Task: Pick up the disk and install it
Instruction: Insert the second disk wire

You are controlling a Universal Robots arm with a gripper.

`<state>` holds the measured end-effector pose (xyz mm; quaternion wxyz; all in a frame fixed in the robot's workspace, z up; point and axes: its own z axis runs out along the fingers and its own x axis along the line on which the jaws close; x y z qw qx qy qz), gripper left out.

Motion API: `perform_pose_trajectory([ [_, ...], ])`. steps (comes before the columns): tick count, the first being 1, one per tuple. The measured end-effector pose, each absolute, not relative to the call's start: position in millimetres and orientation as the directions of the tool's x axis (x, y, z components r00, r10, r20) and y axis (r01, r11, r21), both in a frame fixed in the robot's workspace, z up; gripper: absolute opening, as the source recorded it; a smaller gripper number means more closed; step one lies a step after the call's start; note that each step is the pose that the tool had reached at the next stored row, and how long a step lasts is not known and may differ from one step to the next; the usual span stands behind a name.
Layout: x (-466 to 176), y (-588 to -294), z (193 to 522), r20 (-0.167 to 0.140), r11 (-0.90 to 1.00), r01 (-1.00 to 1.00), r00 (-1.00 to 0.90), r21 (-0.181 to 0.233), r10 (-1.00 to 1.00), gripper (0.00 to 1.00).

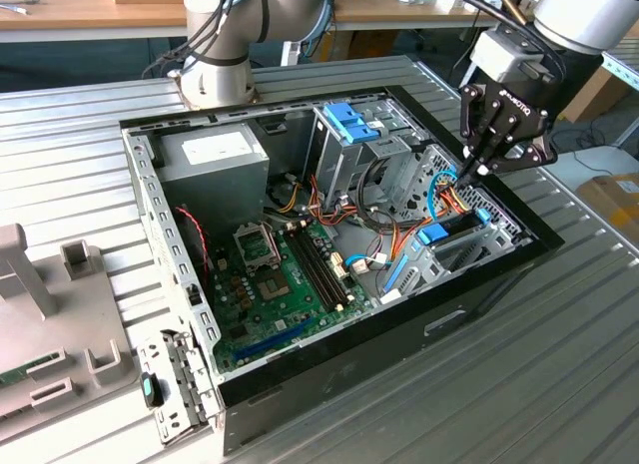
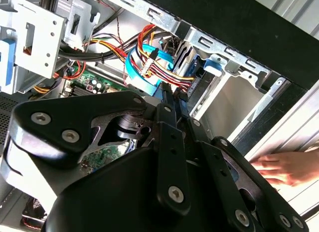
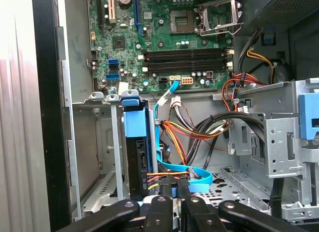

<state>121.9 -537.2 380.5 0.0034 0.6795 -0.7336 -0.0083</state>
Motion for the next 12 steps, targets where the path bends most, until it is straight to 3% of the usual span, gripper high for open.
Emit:
perform_pose_trajectory([
  [12, 113.8, -540.1, 380.3, -0.014, 0.061, -0.998, -0.061, 0.008, -0.998, 0.16],
])
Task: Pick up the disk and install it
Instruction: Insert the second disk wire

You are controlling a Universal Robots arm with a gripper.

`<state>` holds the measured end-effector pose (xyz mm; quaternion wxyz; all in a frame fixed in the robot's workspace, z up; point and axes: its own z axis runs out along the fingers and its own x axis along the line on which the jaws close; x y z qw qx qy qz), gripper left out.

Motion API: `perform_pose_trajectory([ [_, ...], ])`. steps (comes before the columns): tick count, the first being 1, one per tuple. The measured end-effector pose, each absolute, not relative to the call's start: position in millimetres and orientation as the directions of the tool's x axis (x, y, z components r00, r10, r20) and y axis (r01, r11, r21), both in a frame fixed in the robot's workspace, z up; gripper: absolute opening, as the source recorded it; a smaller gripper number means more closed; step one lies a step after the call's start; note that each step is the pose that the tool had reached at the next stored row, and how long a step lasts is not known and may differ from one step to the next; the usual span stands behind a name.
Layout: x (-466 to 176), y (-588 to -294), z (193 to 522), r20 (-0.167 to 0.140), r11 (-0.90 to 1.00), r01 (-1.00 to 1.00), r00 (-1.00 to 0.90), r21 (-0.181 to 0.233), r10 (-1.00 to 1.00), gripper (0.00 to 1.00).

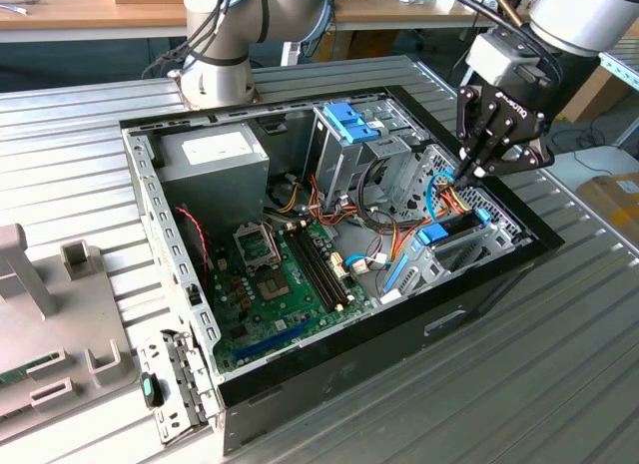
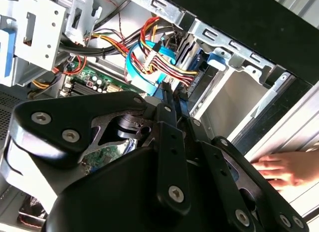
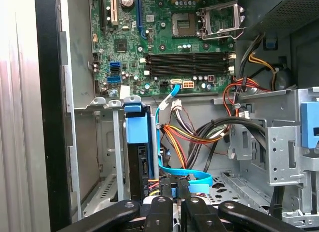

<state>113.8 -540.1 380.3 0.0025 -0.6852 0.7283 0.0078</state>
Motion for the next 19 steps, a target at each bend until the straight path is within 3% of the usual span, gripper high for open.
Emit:
perform_pose_trajectory([
  [7, 111.7, -551.0, 378.5, -0.027, 0.050, -0.998, -0.049, -0.031, -0.998, 0.16],
  [14, 101.5, -560.2, 377.6, -0.080, 0.047, -0.997, -0.043, -0.057, -0.996, 0.16],
  [19, 97.5, -569.7, 376.8, -0.088, 0.045, -0.995, -0.037, -0.092, -0.995, 0.16],
])
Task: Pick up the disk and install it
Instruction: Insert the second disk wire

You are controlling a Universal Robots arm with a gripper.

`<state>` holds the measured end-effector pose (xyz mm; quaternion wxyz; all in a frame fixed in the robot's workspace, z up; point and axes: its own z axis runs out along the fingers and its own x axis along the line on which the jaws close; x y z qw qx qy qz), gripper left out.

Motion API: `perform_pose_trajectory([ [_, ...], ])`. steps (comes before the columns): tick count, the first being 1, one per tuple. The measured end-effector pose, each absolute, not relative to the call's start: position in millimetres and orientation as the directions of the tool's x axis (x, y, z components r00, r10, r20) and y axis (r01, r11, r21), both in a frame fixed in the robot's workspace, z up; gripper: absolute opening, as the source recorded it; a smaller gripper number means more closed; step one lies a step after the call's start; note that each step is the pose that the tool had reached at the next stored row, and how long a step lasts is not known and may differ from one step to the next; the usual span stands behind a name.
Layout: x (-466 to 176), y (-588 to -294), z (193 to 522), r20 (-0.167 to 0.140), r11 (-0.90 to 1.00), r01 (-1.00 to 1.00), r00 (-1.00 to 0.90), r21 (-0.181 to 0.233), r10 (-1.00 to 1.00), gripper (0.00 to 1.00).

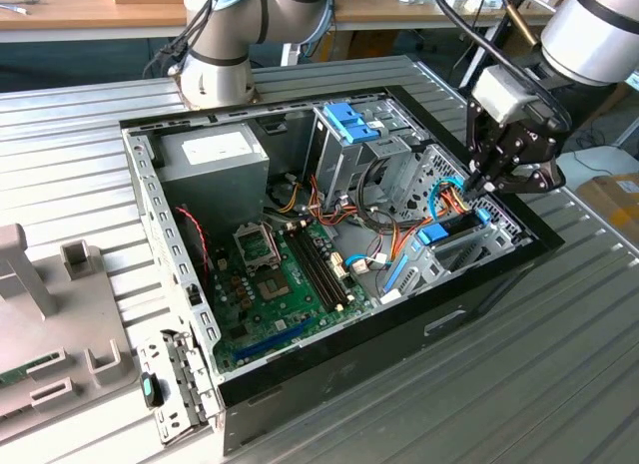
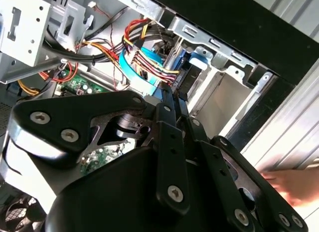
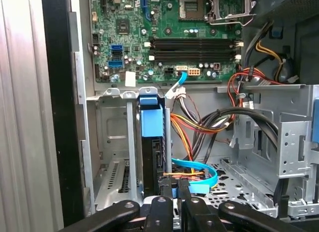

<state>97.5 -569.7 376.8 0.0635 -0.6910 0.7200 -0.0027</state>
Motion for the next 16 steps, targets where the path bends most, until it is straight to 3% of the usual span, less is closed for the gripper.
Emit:
perform_pose_trajectory([
  [16, 82.5, -577.9, 367.9, -0.099, 0.029, -0.993, -0.018, -0.118, -0.995, 0.16],
])
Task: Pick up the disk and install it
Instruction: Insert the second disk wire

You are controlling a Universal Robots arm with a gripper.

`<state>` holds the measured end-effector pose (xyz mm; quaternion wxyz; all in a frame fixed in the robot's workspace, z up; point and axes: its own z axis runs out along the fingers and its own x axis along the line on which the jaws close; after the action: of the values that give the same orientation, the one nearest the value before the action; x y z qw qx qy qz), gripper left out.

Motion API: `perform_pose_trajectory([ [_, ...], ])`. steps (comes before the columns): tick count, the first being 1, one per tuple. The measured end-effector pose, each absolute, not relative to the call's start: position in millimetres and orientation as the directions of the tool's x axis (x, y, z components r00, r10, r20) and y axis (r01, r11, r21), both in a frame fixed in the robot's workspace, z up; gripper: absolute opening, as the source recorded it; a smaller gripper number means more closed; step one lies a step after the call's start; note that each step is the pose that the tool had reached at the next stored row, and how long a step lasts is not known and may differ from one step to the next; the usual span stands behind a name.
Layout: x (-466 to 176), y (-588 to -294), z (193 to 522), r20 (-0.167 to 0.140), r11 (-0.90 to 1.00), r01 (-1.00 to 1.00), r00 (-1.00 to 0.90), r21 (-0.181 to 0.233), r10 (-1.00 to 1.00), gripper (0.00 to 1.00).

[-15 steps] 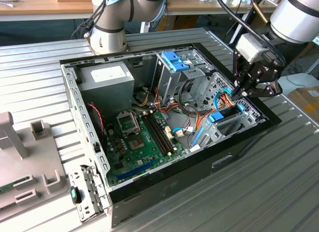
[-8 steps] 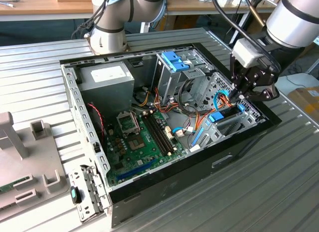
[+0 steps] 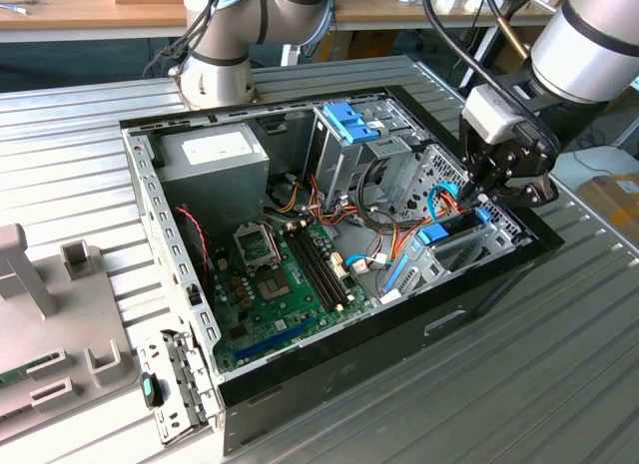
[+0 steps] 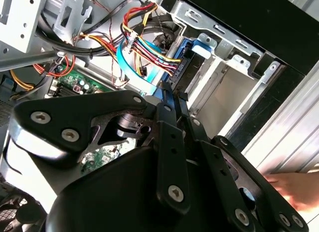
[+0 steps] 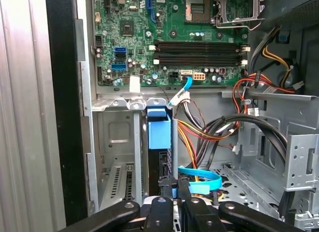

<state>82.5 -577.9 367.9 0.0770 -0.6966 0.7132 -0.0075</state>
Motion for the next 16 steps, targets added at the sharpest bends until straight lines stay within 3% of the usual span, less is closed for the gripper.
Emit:
perform_pose_trajectory([
  [16, 82.4, -578.1, 353.5, -0.104, 0.027, -0.993, -0.015, -0.118, -0.994, 0.16],
])
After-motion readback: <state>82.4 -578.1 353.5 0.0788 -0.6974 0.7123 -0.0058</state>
